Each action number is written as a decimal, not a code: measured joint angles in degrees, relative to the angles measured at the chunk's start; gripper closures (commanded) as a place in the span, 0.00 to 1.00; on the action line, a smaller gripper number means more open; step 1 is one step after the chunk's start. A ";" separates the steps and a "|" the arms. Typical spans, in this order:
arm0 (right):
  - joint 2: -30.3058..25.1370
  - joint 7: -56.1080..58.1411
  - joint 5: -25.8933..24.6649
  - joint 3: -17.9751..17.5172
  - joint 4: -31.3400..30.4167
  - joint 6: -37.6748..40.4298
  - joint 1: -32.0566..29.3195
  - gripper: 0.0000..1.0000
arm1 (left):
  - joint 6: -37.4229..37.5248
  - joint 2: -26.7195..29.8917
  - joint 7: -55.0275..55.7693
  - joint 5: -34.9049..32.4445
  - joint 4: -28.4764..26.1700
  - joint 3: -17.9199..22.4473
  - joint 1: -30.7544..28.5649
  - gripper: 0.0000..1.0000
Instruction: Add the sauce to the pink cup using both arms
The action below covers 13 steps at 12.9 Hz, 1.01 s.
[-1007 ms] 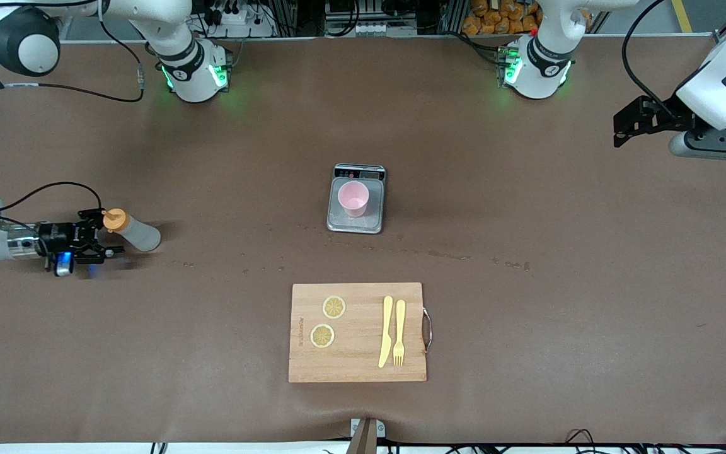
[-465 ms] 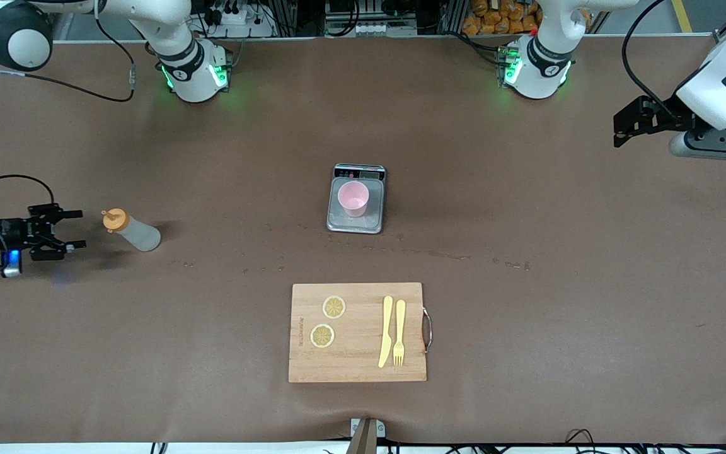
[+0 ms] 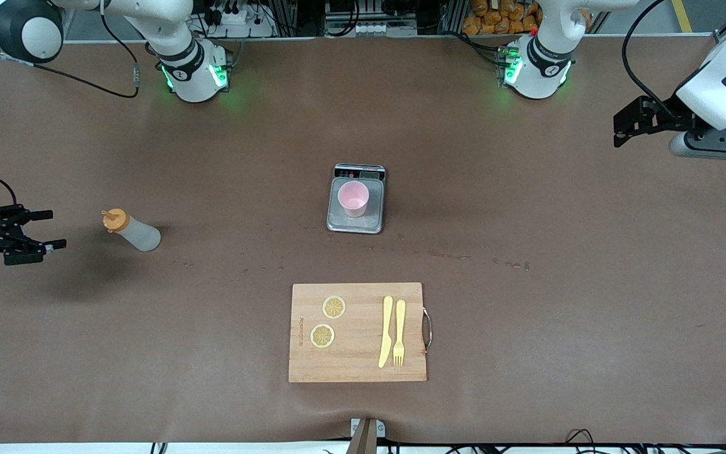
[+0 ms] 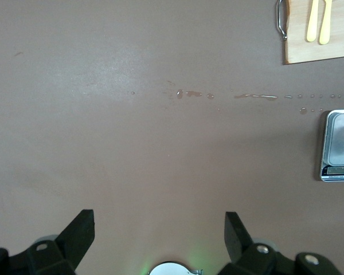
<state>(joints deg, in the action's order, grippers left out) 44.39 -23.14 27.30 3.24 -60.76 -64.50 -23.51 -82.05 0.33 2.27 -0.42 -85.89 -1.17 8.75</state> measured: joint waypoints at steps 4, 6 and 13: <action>-6.22 -0.04 -1.60 -0.23 0.52 0.28 6.61 0.00 | 0.00 0.00 0.00 0.00 0.00 0.00 -0.01 0.00; -9.81 -0.24 -2.49 -0.28 0.56 0.48 11.06 0.00 | 0.00 0.00 0.00 0.00 0.00 -0.01 0.00 0.00; -17.00 -6.48 -16.47 -0.35 0.62 -0.37 26.69 0.00 | 0.00 0.00 0.00 0.00 0.00 -0.01 0.00 0.00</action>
<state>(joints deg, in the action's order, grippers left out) 27.39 -29.62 10.82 2.90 -60.14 -64.87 3.18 -82.05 0.32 2.27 -0.42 -85.89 -1.18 8.75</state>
